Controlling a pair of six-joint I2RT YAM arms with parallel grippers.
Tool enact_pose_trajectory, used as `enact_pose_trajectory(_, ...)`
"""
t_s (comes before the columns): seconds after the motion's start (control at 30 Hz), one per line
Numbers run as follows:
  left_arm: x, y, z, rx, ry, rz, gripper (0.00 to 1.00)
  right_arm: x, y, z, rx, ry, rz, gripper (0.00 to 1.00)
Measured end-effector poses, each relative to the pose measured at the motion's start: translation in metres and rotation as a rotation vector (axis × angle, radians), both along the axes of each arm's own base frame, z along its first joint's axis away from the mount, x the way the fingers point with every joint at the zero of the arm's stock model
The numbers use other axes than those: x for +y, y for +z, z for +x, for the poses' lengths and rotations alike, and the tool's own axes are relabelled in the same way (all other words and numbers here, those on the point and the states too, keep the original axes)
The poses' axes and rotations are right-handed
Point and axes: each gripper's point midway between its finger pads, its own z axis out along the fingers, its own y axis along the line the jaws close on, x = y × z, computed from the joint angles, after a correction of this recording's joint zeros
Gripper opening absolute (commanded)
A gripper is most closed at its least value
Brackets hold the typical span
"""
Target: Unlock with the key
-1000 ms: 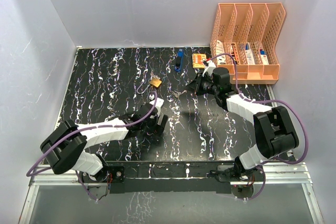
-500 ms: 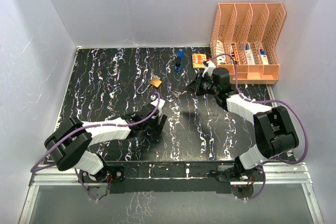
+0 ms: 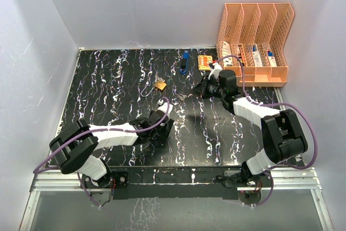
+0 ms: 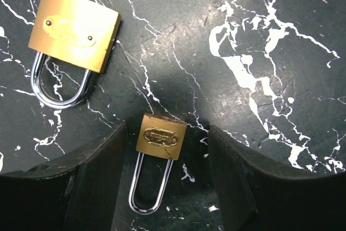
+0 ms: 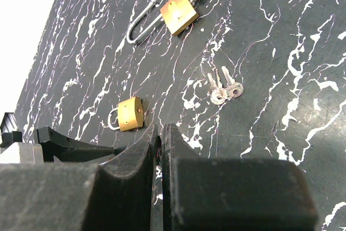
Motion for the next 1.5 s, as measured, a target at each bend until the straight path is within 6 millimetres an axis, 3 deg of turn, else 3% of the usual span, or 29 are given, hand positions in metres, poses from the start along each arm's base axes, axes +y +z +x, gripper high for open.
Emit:
enact_pose_trajectory(0.63, 0.003, -0.001, -0.006, -0.01, 0.038, -0.028, 0.44, 0.0, 0.0, 0.0, -0.006, 0.001, -0.006, 0.0)
enact_pose_trajectory(0.83, 0.004, -0.001, -0.006, -0.011, 0.046, -0.029, 0.28, 0.0, 0.0, 0.0, -0.006, 0.001, -0.006, 0.0)
enact_pose_trajectory(1.0, 0.004, -0.001, -0.006, -0.011, 0.046, -0.031, 0.01, 0.0, 0.0, 0.0, -0.005, 0.0, -0.005, 0.0)
enact_pose_trajectory(1.3, 0.003, 0.003, -0.004, -0.027, 0.008, -0.01, 0.0, 0.0, 0.0, 0.0, -0.005, 0.0, -0.005, 0.0)
enact_pose_trajectory(1.4, -0.006, 0.014, 0.0, -0.065, -0.046, -0.021, 0.0, 0.001, 0.002, -0.002, -0.009, 0.006, -0.005, 0.0)
enact_pose_trajectory(1.5, -0.023, 0.045, 0.011, -0.158, -0.107, -0.083, 0.0, 0.004, 0.011, -0.005, -0.034, 0.006, -0.005, 0.0)
